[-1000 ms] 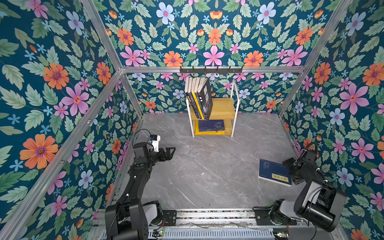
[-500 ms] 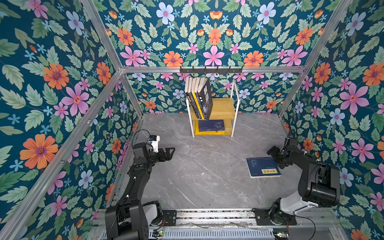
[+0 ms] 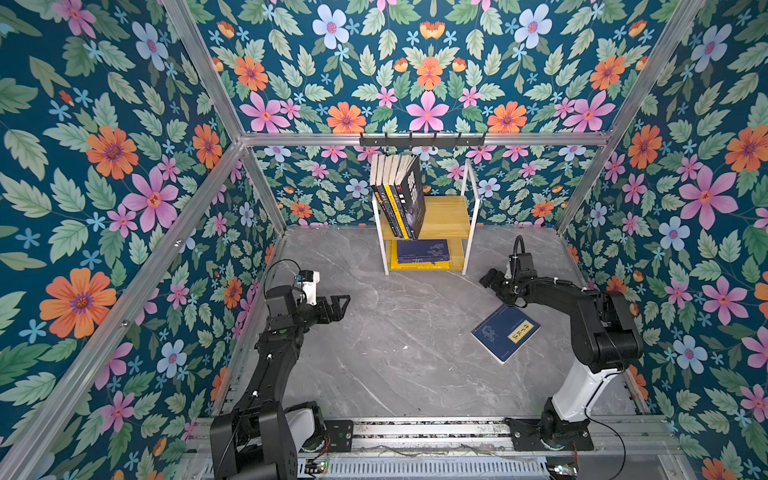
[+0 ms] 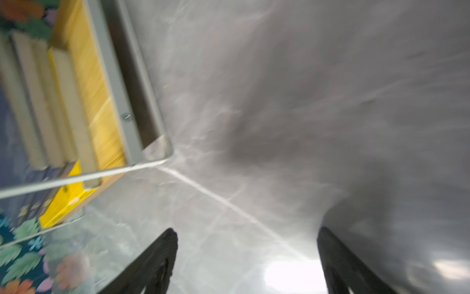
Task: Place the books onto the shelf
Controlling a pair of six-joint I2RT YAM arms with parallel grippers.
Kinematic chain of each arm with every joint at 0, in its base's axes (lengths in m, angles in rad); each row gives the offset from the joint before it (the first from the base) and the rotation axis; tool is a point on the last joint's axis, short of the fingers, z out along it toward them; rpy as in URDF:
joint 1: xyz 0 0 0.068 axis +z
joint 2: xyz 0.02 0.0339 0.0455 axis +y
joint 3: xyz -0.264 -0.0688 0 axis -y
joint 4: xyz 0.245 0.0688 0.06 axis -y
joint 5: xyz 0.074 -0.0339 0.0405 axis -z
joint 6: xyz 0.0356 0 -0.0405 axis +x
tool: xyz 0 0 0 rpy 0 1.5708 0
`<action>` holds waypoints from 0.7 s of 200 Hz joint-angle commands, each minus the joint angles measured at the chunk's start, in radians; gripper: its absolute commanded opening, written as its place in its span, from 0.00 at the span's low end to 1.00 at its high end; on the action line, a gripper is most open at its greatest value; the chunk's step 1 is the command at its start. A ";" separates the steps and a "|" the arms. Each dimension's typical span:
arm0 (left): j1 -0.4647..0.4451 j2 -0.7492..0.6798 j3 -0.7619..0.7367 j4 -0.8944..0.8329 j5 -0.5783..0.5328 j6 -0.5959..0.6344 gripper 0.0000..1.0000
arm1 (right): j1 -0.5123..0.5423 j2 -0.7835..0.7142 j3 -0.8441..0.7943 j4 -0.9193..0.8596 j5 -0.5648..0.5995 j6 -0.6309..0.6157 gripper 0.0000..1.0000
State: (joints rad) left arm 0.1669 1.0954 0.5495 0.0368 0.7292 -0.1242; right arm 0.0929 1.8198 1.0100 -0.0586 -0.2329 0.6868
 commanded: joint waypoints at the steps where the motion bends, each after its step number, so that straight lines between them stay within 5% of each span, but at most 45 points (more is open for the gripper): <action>1: 0.003 -0.003 0.008 0.002 -0.006 0.018 1.00 | 0.030 0.012 -0.010 -0.156 -0.033 0.084 0.86; 95: -0.014 0.010 0.003 0.010 -0.012 0.003 1.00 | -0.179 -0.478 -0.192 -0.381 0.106 -0.012 0.89; 140: -0.015 0.030 0.005 0.019 -0.008 -0.010 1.00 | -0.191 -0.560 -0.342 -0.415 0.108 0.004 0.89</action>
State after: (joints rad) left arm 0.1505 1.1183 0.5510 0.0368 0.7265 -0.1284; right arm -0.0956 1.2774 0.7246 -0.4339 -0.1299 0.6773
